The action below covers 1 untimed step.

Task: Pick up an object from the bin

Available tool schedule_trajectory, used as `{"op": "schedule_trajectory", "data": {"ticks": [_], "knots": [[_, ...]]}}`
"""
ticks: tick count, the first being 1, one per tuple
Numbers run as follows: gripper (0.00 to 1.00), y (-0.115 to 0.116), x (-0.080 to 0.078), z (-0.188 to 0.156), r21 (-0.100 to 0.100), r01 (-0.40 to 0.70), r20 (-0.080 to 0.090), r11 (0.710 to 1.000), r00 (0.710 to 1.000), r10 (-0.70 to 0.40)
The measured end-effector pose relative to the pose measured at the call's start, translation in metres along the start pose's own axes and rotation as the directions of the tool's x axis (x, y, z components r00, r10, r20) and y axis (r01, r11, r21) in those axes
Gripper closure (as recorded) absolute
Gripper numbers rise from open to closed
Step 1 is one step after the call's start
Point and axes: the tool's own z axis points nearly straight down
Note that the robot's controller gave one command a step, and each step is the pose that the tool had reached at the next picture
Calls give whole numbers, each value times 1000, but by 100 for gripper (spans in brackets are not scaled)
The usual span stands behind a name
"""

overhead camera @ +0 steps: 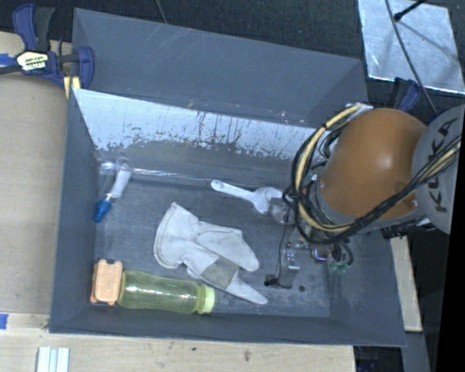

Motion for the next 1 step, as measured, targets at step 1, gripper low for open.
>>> {"op": "schedule_trajectory", "data": {"ticks": [1], "knots": [[0,0,-2,-4,0,0,9,1000,1000,0]]}}
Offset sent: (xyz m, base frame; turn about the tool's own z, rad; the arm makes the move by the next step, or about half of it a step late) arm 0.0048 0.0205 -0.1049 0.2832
